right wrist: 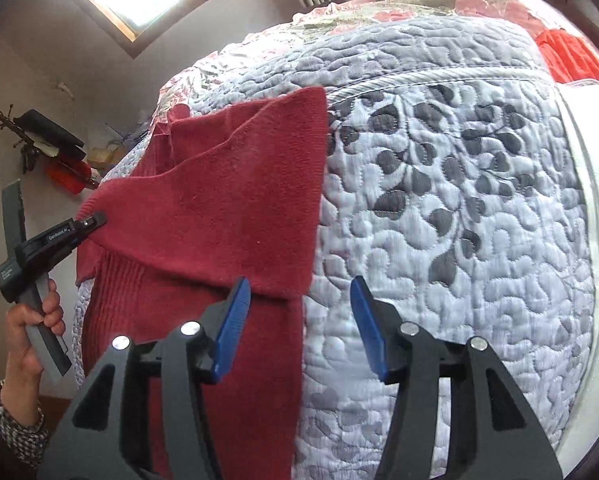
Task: Fold small clothes
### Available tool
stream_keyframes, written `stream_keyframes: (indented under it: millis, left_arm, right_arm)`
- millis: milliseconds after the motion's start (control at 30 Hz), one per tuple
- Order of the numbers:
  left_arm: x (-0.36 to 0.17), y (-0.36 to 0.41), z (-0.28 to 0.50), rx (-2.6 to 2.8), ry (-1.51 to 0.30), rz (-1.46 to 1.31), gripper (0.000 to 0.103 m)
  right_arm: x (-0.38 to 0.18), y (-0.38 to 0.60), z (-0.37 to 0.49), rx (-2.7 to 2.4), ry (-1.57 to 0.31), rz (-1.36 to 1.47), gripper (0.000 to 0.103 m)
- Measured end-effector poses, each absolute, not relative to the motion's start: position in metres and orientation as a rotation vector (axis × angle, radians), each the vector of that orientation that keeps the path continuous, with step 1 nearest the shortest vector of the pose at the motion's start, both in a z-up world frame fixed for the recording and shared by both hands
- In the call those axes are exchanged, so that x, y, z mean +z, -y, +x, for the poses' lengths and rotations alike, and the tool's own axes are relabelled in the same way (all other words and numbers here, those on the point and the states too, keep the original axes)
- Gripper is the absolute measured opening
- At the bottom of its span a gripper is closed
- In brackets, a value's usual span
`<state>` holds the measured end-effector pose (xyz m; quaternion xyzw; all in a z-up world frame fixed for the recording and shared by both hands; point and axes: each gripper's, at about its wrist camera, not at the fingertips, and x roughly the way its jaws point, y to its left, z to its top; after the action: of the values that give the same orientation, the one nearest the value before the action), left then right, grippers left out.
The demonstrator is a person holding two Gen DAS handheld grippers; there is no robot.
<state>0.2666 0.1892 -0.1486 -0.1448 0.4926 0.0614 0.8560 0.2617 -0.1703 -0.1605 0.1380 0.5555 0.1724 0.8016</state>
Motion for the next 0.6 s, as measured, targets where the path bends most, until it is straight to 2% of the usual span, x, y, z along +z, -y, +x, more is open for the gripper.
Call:
stream_keyframes:
  millis: [167, 200, 233, 267, 367, 433, 500, 533, 600]
  left_arm:
    - [-0.175, -0.202, 0.257, 0.134, -1.079, -0.316, 0.019]
    - [-0.179, -0.203, 0.256, 0.133, -1.081, -0.314, 0.019]
    - [-0.184, -0.206, 0.256, 0.132, -1.079, -0.312, 0.021]
    - [-0.186, -0.206, 0.256, 0.137, -1.075, -0.302, 0.027]
    - [-0.197, -0.214, 0.26, 0.165, -1.107, -0.263, 0.045]
    - [-0.2, -0.226, 0.256, 0.183, -1.114, -0.263, 0.053]
    - [-0.195, -0.242, 0.25, 0.219, -1.104, -0.262, 0.055]
    - [-0.191, -0.25, 0.244, 0.23, -1.098, -0.276, 0.061]
    - [-0.186, -0.267, 0.231, 0.237, -1.105, -0.34, 0.063]
  right_arm:
    - [-0.182, 0.143, 0.288, 0.355, -1.265, 0.291, 0.058]
    - [-0.188, 0.139, 0.291, 0.346, -1.283, 0.284, 0.055]
    - [-0.193, 0.137, 0.293, 0.334, -1.304, 0.273, 0.039]
    - [-0.199, 0.135, 0.295, 0.314, -1.334, 0.246, 0.029]
    - [-0.212, 0.138, 0.295, 0.27, -1.377, 0.248, 0.029]
    - [-0.211, 0.137, 0.293, 0.266, -1.376, 0.246, 0.03]
    - [-0.203, 0.134, 0.291, 0.252, -1.364, 0.209, 0.036]
    - [-0.197, 0.132, 0.288, 0.242, -1.35, 0.182, 0.04]
    - [-0.182, 0.128, 0.283, 0.22, -1.314, 0.117, 0.04]
